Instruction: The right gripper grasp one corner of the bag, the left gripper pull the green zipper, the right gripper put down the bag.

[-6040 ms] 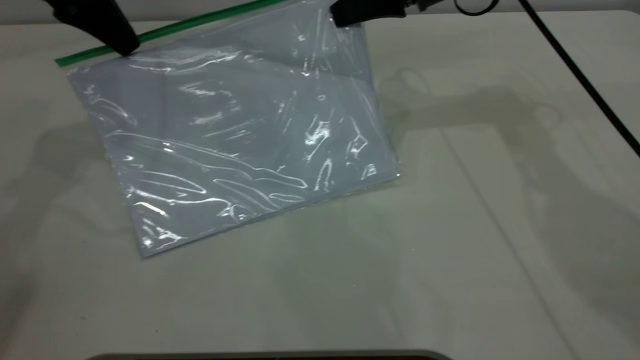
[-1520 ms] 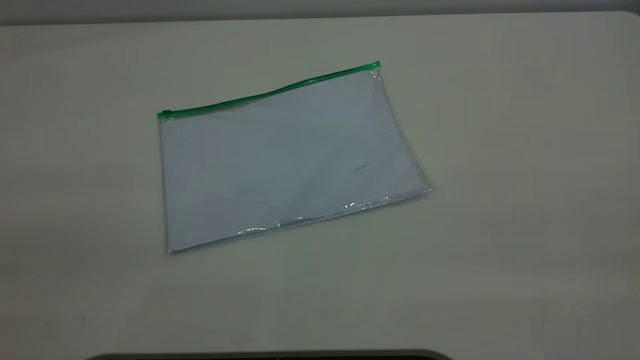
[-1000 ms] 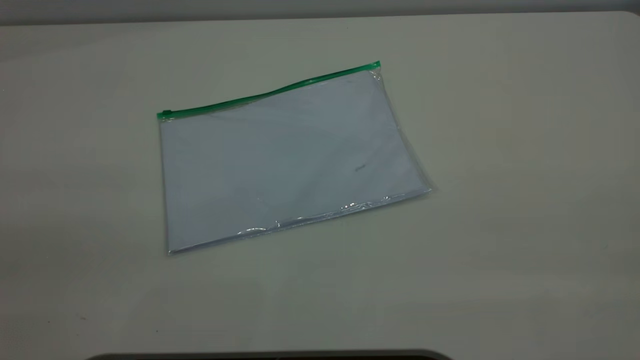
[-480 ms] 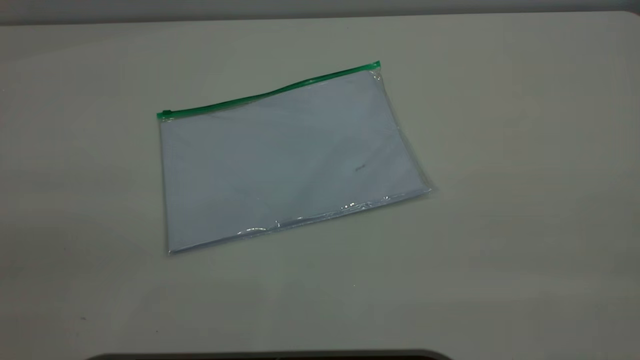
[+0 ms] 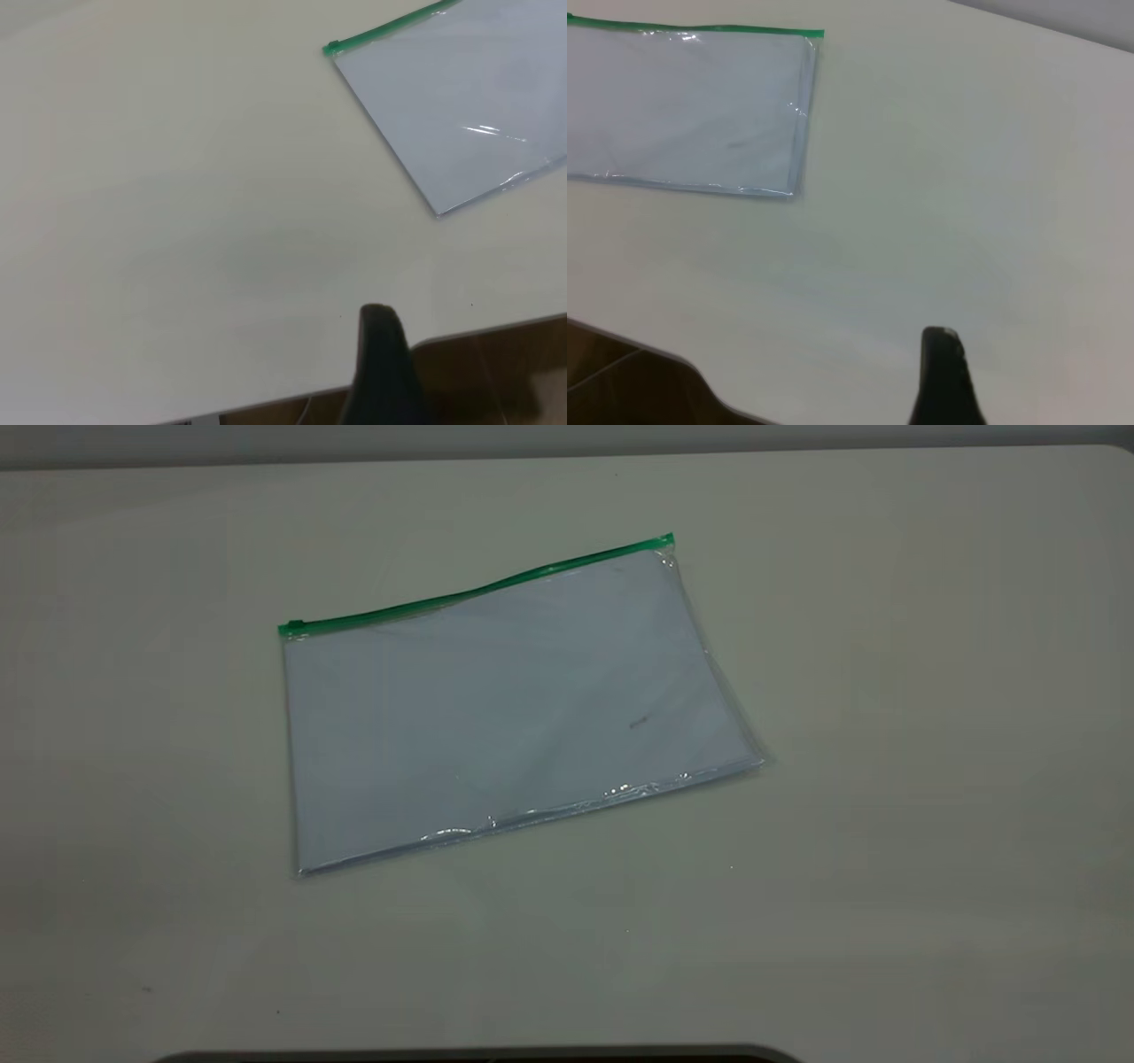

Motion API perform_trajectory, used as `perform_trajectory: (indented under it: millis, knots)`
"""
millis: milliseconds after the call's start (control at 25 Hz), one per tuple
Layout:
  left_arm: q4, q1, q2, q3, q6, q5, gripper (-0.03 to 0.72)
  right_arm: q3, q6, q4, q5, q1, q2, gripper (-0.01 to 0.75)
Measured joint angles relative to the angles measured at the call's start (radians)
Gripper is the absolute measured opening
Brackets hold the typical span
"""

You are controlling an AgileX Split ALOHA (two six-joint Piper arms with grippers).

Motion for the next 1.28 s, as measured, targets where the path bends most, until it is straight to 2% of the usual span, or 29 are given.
perform_trajectory:
  millis: [720, 1000, 1280]
  knots:
    - [0.0, 0.0, 0.0, 0.0, -0.001, 0.0, 0.581, 0.0, 0.003, -0.007, 0.0, 0.0, 0.0, 0.56]
    - [0.0, 0.0, 0.0, 0.0, -0.001, 0.0, 0.581, 0.001, 0.173, -0.128, -0.004, 0.0, 0.0, 0.56]
    - [0.0, 0.0, 0.0, 0.0, -0.001, 0.0, 0.581, 0.001, 0.205, -0.161, -0.004, 0.0, 0.0, 0.56]
